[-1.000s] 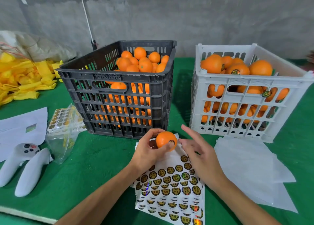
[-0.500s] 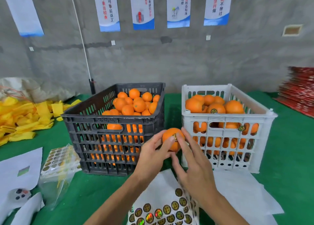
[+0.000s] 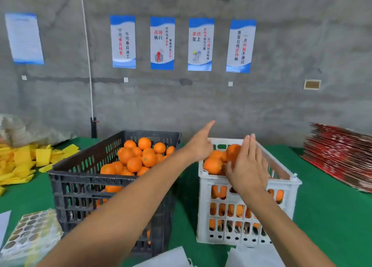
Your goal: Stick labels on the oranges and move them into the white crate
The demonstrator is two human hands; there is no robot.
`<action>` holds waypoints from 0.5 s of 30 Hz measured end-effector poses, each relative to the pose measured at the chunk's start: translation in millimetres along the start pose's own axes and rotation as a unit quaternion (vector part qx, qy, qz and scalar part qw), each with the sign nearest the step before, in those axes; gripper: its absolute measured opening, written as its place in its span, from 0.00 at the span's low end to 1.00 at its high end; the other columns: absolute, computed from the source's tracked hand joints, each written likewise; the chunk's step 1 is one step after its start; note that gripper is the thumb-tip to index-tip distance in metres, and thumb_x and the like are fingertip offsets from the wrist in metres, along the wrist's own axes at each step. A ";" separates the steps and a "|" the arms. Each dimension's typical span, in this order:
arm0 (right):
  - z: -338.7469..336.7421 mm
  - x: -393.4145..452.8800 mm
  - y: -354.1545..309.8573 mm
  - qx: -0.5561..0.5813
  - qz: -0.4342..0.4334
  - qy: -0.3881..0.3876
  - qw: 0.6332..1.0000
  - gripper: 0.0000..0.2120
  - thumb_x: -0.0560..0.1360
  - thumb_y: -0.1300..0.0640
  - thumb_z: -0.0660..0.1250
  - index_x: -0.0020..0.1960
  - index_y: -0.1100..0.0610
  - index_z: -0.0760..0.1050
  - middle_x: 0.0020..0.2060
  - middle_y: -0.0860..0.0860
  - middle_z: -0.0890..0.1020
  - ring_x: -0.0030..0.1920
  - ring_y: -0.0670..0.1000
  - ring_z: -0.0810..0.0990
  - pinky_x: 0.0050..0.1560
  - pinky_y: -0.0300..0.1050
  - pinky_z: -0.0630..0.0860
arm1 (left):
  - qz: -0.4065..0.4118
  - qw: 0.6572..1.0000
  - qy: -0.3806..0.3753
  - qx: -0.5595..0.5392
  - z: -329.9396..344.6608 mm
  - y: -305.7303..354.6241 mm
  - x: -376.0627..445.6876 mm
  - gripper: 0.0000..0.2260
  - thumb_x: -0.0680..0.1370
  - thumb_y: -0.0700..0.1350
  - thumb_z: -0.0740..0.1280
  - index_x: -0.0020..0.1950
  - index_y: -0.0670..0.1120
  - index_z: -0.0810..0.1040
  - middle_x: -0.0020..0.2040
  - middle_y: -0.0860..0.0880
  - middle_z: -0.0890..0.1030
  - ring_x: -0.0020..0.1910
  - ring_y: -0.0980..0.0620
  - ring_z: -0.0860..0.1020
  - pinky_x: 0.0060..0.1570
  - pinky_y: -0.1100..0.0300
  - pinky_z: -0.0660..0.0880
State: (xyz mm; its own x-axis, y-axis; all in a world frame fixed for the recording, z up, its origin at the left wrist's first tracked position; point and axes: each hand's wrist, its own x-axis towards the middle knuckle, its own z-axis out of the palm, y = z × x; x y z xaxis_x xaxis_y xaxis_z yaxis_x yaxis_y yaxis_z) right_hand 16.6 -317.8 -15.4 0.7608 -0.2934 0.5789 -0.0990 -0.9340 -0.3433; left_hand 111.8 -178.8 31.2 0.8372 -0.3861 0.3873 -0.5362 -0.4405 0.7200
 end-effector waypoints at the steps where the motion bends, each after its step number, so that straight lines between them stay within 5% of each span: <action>1: 1.5 -0.6 -2.6 0.002 -0.019 0.006 1.000 0.38 0.83 0.48 0.60 0.83 0.59 0.42 0.83 0.55 0.46 0.82 0.57 0.51 0.81 0.54 0.55 | -0.005 1.000 0.010 0.027 -16.4 -11.2 4.9 0.36 0.81 0.29 0.60 0.84 0.56 0.57 0.80 0.46 0.66 0.68 0.48 0.76 0.55 0.60 0.77; 3: 5.2 -1.0 -14.8 0.030 -0.061 0.002 0.998 0.35 0.82 0.50 0.60 0.83 0.59 0.50 0.82 0.55 0.55 0.81 0.55 0.57 0.80 0.52 0.58 | -0.032 0.996 0.028 0.080 -51.8 -37.4 10.1 0.33 0.80 0.31 0.62 0.83 0.52 0.62 0.75 0.43 0.71 0.57 0.44 0.81 0.52 0.55 0.78; 7: 26.8 9.7 -69.6 0.093 -0.138 -0.026 0.986 0.27 0.82 0.53 0.61 0.79 0.59 0.64 0.79 0.54 0.64 0.79 0.53 0.62 0.78 0.48 0.60 | -0.149 0.962 -0.010 0.227 -117.8 -97.8 -3.0 0.28 0.80 0.38 0.70 0.79 0.45 0.69 0.75 0.42 0.74 0.71 0.43 0.75 0.69 0.52 0.73; 9: 42.5 20.3 -109.1 0.112 -0.165 -0.057 0.978 0.23 0.82 0.54 0.62 0.76 0.57 0.69 0.77 0.53 0.68 0.76 0.54 0.65 0.75 0.48 0.63 | -0.247 0.910 -0.083 0.323 -149.3 -126.6 -18.3 0.27 0.81 0.45 0.71 0.80 0.45 0.69 0.77 0.42 0.71 0.73 0.42 0.73 0.72 0.48 0.71; 12: 68.3 36.0 -162.0 0.122 -0.173 -0.151 0.966 0.17 0.80 0.56 0.64 0.68 0.56 0.77 0.70 0.54 0.75 0.70 0.57 0.72 0.67 0.51 0.72 | -0.358 0.808 -0.189 0.428 -190.1 -166.9 -44.7 0.24 0.84 0.48 0.67 0.80 0.44 0.69 0.77 0.43 0.71 0.70 0.46 0.73 0.68 0.47 0.73; 15: 96.2 41.6 -193.8 0.032 -0.214 -0.253 0.943 0.06 0.78 0.56 0.65 0.50 0.57 0.80 0.57 0.56 0.79 0.64 0.62 0.76 0.58 0.52 0.76 | -0.411 0.798 -0.200 0.393 -215.2 -210.0 -63.7 0.19 0.84 0.38 0.64 0.76 0.45 0.73 0.75 0.45 0.74 0.66 0.46 0.74 0.57 0.49 0.77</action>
State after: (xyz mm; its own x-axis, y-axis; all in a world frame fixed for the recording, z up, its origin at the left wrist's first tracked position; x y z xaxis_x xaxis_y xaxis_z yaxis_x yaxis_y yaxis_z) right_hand 129.1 -129.4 4.1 0.9327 0.2574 0.2527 0.3130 -0.9257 -0.2123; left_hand 194.2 112.8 -20.7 0.9236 0.1365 -0.3582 0.1428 -0.9897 -0.0091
